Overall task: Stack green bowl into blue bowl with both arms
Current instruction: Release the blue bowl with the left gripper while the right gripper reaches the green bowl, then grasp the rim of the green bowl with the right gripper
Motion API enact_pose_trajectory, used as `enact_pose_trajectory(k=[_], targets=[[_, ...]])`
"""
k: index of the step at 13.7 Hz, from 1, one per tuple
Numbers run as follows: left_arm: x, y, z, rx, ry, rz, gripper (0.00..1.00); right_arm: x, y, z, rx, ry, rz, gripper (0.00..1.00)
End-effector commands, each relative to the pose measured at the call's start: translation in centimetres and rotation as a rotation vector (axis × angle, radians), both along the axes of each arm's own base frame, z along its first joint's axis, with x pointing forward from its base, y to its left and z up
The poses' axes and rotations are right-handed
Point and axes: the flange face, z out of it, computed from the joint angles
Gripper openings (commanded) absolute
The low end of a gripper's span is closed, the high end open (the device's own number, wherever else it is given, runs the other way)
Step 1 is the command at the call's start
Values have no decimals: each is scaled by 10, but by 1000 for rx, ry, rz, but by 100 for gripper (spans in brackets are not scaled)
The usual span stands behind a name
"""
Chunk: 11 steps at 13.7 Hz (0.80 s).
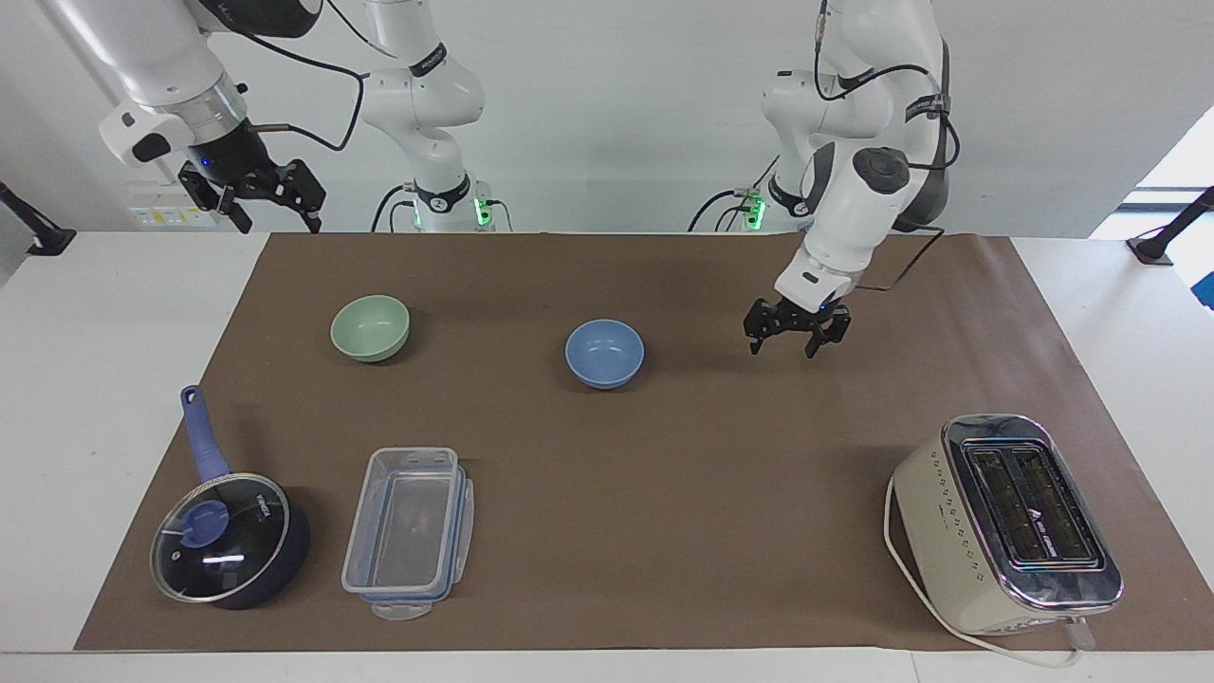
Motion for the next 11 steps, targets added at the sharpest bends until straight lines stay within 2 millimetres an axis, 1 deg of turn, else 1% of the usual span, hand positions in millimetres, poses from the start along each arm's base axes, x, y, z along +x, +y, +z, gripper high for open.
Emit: enact_pose_trajectory(k=[1, 3, 4, 6, 7, 8, 9, 10, 11], targets=[[0, 53, 40, 34, 8, -63, 100, -8, -3, -44, 3, -1, 79, 100], [9, 92, 79, 38, 16, -76, 100, -11, -12, -82, 8, 6, 104, 100], [14, 107, 104, 39, 17, -88, 100, -15, -13, -98, 11, 5, 125, 100], [22, 131, 150, 41, 20, -101, 100, -24, -26, -131, 18, 13, 142, 100], [23, 141, 172, 44, 5, -95, 100, -29, -34, -153, 19, 12, 150, 100], [22, 152, 196, 45, -14, -82, 100, -38, -46, -183, 18, -4, 163, 100], [20, 155, 216, 45, -20, -77, 100, -47, -52, -208, 18, -13, 183, 100], [19, 158, 230, 66, -14, -81, 100, -51, -53, -229, 19, -6, 189, 100], [19, 160, 243, 105, -4, -86, 100, -55, -55, -242, 18, -3, 183, 100]])
